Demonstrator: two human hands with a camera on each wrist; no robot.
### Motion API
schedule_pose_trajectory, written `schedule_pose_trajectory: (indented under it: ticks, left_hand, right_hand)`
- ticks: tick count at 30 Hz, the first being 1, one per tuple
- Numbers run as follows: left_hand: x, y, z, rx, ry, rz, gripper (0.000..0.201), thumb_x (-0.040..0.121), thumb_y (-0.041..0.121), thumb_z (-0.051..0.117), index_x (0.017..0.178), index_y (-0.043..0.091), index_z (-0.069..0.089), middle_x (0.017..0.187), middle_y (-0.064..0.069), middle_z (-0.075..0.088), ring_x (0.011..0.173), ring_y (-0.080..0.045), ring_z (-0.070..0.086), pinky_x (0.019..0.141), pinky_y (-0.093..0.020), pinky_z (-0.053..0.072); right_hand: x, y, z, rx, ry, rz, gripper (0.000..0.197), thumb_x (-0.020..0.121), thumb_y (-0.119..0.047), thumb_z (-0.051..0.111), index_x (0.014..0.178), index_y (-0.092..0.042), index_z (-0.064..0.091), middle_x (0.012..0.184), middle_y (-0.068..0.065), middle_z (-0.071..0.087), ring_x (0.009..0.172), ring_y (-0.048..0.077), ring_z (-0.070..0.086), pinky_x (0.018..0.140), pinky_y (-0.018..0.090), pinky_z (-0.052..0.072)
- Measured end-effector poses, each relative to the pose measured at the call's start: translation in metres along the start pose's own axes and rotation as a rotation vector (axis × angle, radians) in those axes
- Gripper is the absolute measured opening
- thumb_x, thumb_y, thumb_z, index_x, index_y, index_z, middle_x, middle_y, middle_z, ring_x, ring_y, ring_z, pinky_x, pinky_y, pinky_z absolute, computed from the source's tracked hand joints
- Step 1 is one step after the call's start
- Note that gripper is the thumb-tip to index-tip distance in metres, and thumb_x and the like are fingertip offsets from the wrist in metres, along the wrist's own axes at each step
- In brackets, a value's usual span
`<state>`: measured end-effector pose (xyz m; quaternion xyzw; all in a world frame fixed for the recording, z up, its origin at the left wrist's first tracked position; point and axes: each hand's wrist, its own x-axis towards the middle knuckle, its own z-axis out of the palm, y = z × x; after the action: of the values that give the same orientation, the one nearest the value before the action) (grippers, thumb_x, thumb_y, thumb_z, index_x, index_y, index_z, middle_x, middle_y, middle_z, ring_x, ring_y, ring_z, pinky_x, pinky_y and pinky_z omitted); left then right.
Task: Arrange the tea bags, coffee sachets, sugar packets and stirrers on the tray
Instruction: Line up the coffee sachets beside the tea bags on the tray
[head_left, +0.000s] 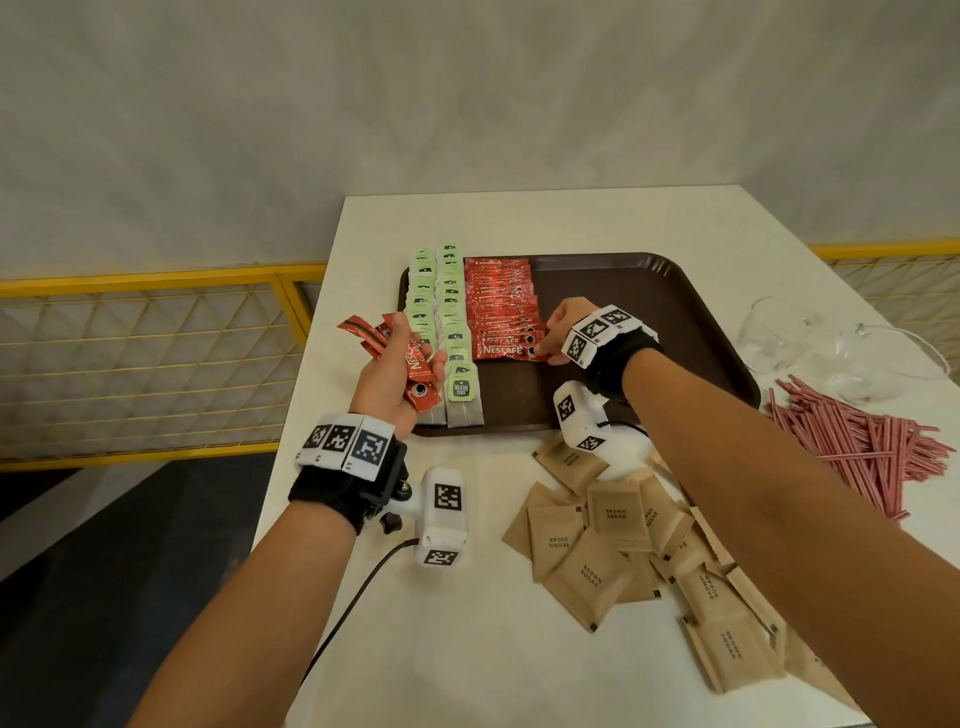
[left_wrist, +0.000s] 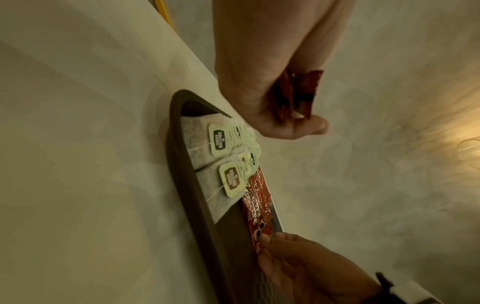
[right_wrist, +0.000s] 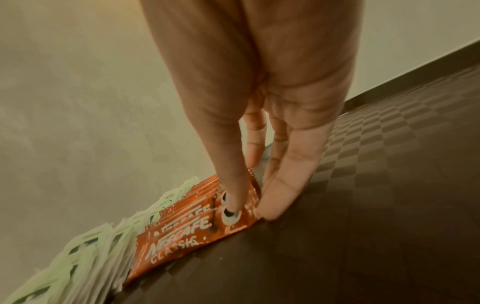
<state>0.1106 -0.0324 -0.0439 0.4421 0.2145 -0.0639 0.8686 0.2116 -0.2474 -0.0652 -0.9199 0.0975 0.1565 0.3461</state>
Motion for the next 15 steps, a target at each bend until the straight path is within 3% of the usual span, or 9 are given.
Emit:
schedule_pose_trajectory:
  ticks: [3, 5, 7, 10, 13, 15]
  left_hand:
    - [-0.005, 0.002, 0.004, -0.024, 0.011, -0.033, 0.027, 0.091, 0.039, 0.054, 0.088, 0.012, 0.057, 0.07, -0.004, 0.059, 0.053, -0.011, 0.063, 0.048, -0.02, 0.053]
    - [-0.007, 0.003, 0.006, -0.009, 0.01, -0.042, 0.025, 0.092, 0.038, 0.054, 0.092, 0.014, 0.06, 0.069, -0.003, 0.065, 0.06, -0.011, 0.063, 0.056, -0.024, 0.054]
    - [-0.007, 0.004, 0.007, 0.028, -0.002, -0.037, 0.024, 0.091, 0.04, 0.054, 0.096, 0.018, 0.061, 0.066, 0.0, 0.07, 0.058, -0.01, 0.064, 0.061, -0.026, 0.052]
    - [-0.007, 0.002, 0.01, 0.061, -0.036, -0.019, 0.031, 0.091, 0.043, 0.053, 0.111, 0.02, 0.06, 0.067, 0.002, 0.072, 0.063, -0.012, 0.063, 0.061, -0.026, 0.048]
    - [-0.01, 0.001, 0.017, 0.098, -0.056, 0.007, 0.035, 0.093, 0.041, 0.05, 0.12, 0.019, 0.056, 0.077, 0.001, 0.07, 0.066, -0.013, 0.063, 0.06, -0.025, 0.049]
    - [-0.011, 0.001, 0.019, 0.092, -0.075, 0.012, 0.038, 0.094, 0.039, 0.05, 0.125, 0.018, 0.054, 0.093, -0.002, 0.068, 0.075, -0.015, 0.066, 0.057, -0.026, 0.052]
  right_hand:
    - [-0.013, -0.005, -0.003, -0.056, 0.064, -0.032, 0.026, 0.072, -0.02, 0.078, 0.072, -0.014, 0.053, 0.093, 0.011, 0.068, 0.085, 0.026, 0.066, 0.082, 0.039, 0.055]
    - [-0.022, -0.016, -0.006, -0.064, 0.167, -0.087, 0.029, 0.077, -0.025, 0.074, 0.07, -0.021, 0.047, 0.098, 0.007, 0.064, 0.087, 0.021, 0.06, 0.079, 0.032, 0.05]
    - [-0.033, -0.029, -0.006, 0.034, 0.184, -0.206, 0.027, 0.079, -0.036, 0.072, 0.076, -0.022, 0.05, 0.101, 0.003, 0.063, 0.092, 0.019, 0.059, 0.083, 0.032, 0.049]
    - [-0.058, -0.05, -0.003, 0.177, -0.131, -0.324, 0.026, 0.083, -0.046, 0.063, 0.088, -0.021, 0.057, 0.092, -0.003, 0.061, 0.086, 0.015, 0.058, 0.076, 0.032, 0.052]
    - [-0.077, -0.066, 0.005, 0.251, -0.464, -0.363, 0.016, 0.084, -0.031, 0.067, 0.088, -0.016, 0.061, 0.087, 0.001, 0.064, 0.078, 0.012, 0.062, 0.065, 0.025, 0.053]
    - [-0.079, -0.069, 0.01, 0.275, -0.517, -0.377, 0.009, 0.084, -0.018, 0.068, 0.085, -0.013, 0.062, 0.084, 0.005, 0.065, 0.076, 0.014, 0.063, 0.059, 0.021, 0.052]
